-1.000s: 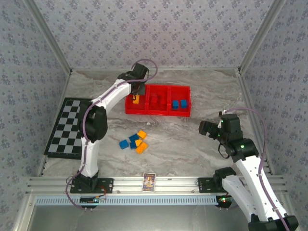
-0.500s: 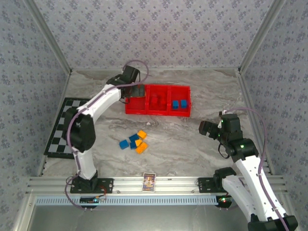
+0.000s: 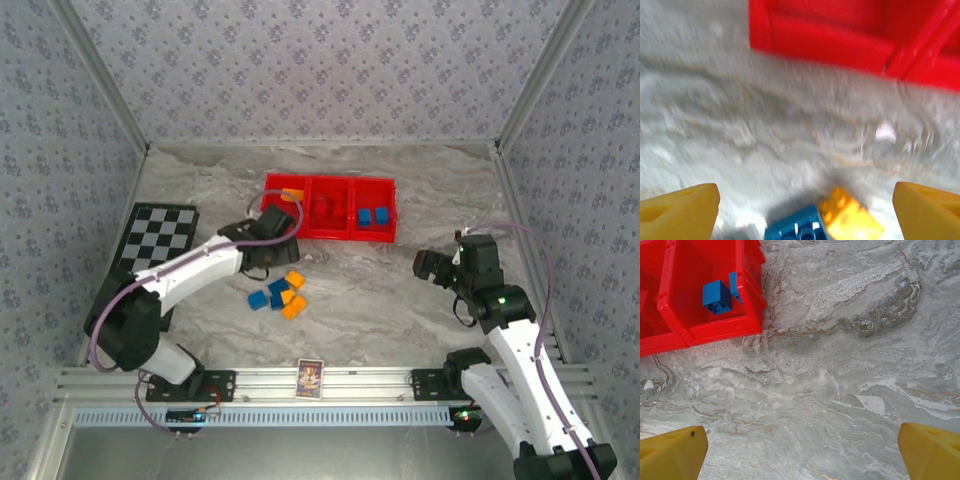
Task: Sort the legos into containers by color
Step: Pick up the lego from the center of the table.
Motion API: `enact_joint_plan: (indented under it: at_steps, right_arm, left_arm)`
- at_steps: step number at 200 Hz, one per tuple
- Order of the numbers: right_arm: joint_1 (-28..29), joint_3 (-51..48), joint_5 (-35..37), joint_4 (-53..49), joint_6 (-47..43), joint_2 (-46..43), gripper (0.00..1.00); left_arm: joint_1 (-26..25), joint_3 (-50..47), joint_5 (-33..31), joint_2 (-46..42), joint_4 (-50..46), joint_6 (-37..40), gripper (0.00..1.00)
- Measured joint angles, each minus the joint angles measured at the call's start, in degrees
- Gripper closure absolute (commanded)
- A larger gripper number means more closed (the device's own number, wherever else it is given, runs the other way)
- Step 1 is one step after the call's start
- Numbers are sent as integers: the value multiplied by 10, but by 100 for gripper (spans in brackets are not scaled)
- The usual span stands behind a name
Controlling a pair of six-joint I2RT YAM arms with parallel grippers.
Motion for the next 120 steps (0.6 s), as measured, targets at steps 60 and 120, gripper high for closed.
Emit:
enact_joint_plan:
  at_steps: [60,120]
  right_arm:
    - [-1,0,0,0,0,0,0]
    - [-1,0,0,0,0,-1,0]
  left_arm:
    - [-87,-21,-21,-6,33,-125,15]
    - [-90,-16,7,32,58,-176,15]
